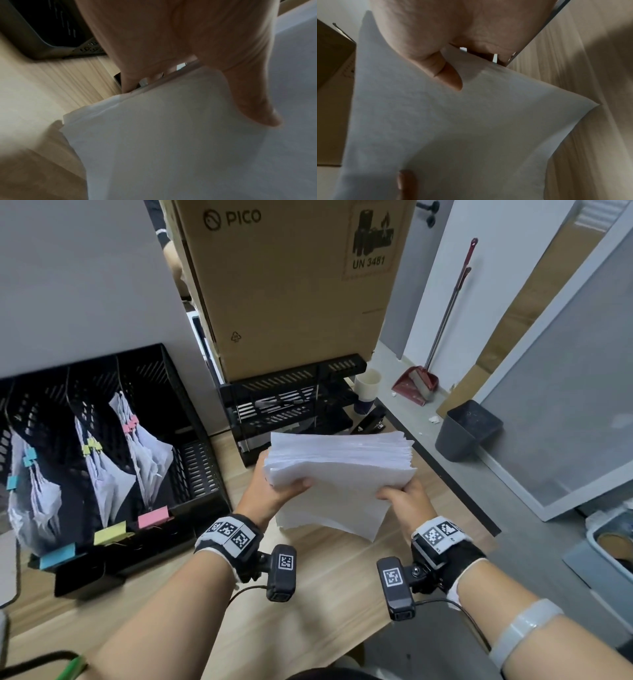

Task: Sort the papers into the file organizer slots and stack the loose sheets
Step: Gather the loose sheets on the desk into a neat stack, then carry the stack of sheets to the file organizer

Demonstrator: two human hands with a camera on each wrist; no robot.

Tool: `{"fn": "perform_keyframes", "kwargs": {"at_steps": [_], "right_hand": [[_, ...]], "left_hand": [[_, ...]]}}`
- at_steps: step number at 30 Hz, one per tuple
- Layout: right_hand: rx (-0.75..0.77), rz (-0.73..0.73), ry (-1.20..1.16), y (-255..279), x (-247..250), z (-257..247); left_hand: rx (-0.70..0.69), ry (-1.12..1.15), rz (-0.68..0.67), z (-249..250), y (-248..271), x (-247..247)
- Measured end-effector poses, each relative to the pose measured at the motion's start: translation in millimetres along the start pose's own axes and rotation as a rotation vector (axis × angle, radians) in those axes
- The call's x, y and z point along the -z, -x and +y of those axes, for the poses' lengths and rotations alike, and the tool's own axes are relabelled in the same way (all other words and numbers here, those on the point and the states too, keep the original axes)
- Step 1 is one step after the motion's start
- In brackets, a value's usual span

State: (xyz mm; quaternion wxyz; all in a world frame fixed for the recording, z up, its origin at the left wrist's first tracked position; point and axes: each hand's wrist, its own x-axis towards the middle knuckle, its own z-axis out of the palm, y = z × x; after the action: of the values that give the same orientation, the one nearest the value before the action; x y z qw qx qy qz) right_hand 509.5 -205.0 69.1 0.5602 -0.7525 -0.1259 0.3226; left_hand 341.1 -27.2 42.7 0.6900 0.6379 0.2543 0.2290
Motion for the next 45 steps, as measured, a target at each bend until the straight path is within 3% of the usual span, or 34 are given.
{"fn": "perform_keyframes", "kwargs": {"at_steps": [3,10,17,21,27,30,35,38,43,45], "right_hand": [[-0.027,-0.001,-0.013,1,2,0],[-0.001,-0.042,0.043,7,0,-9],[0.125,0.001,0.006,5,-1,-35],[0.004,-0.077,0.176,2,-4,4],[-0.151,-0.247,0.349,1,4,21],[-0.135,-0.374,0.446,0,7,15],[-0.092,-0.52,0.499,2,-2,1],[-0.001,-0.606,0.628,5,-17,-16],[0.156,-0.586,0.687,5,-43,-46],[0.189,-0.643,0.599,10,-53,-60]], "left_hand": [[0.03,-0.017,-0.037,1,3,-3],[0.092,-0.012,0.064,-5,2,-4],[0.002,0.063,0.081,29,-7,0],[0.115,-0.036,0.013,-10,2,3],[0.261,-0.058,0.109,-42,8,6],[0.286,-0.05,0.138,-25,3,10],[0.232,-0.007,0.068,19,-4,25],[0.233,0.023,0.065,37,-4,40],[0.19,0.11,0.239,68,4,65],[0.146,0.075,0.342,77,8,75]]}}
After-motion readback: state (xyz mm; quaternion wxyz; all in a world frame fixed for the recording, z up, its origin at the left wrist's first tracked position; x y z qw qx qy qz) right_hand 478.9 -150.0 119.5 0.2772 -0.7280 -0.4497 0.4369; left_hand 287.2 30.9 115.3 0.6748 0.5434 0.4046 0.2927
